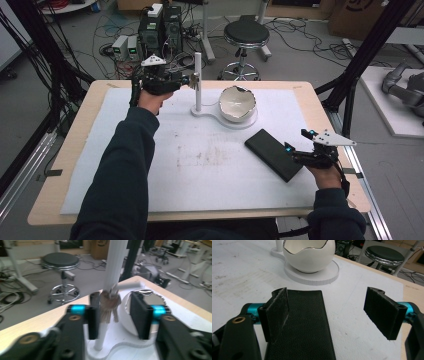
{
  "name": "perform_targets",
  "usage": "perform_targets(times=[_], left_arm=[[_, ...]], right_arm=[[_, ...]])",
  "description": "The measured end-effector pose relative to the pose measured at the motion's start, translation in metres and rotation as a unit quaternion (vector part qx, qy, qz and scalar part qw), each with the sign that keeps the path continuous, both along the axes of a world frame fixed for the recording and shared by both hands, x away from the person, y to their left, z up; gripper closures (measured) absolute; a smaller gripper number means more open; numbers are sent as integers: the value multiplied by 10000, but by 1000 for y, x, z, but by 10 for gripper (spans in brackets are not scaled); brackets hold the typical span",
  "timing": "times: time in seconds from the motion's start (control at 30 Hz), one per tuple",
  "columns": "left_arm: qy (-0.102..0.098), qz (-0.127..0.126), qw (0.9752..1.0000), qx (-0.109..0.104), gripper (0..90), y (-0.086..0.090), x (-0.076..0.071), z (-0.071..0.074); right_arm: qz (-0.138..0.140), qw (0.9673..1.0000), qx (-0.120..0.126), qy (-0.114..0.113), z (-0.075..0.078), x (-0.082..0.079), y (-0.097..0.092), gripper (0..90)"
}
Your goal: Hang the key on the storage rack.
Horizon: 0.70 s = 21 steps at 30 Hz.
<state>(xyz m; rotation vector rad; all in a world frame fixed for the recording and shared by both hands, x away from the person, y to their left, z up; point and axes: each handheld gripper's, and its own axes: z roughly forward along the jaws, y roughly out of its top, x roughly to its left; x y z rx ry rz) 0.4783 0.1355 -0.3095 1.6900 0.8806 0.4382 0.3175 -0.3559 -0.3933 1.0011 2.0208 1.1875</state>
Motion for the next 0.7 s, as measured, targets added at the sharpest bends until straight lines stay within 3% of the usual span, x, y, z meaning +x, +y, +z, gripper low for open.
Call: perform_targets(times=[0.07,0.1,0.17,0.2,0.33,0.53,0.7], left_arm=[[-117,38,9999,95,511,4,-11,-6],[-190,90,9996,213,385,6,-19,-10],[-304,169,9990,276,338,9,-31,-17],[-364,222,9986,310,242,12,-38,-21],[-494,351,9975,358,210,22,-62,-36],[-671,487,9962,265,209,41,-93,-54],[-584,539,9967,184,209,56,-105,-66]], right_arm=[[0,10000,-9,11,0,0,0,205],[0,10000,-8,23,0,1,1,204],[5,10000,-13,33,0,1,1,204],[20,10000,-22,61,0,2,2,204],[29,9999,-53,137,-1,4,6,204],[-28,9997,-64,229,-2,8,7,204],[2,9995,-204,238,-3,9,14,204]])
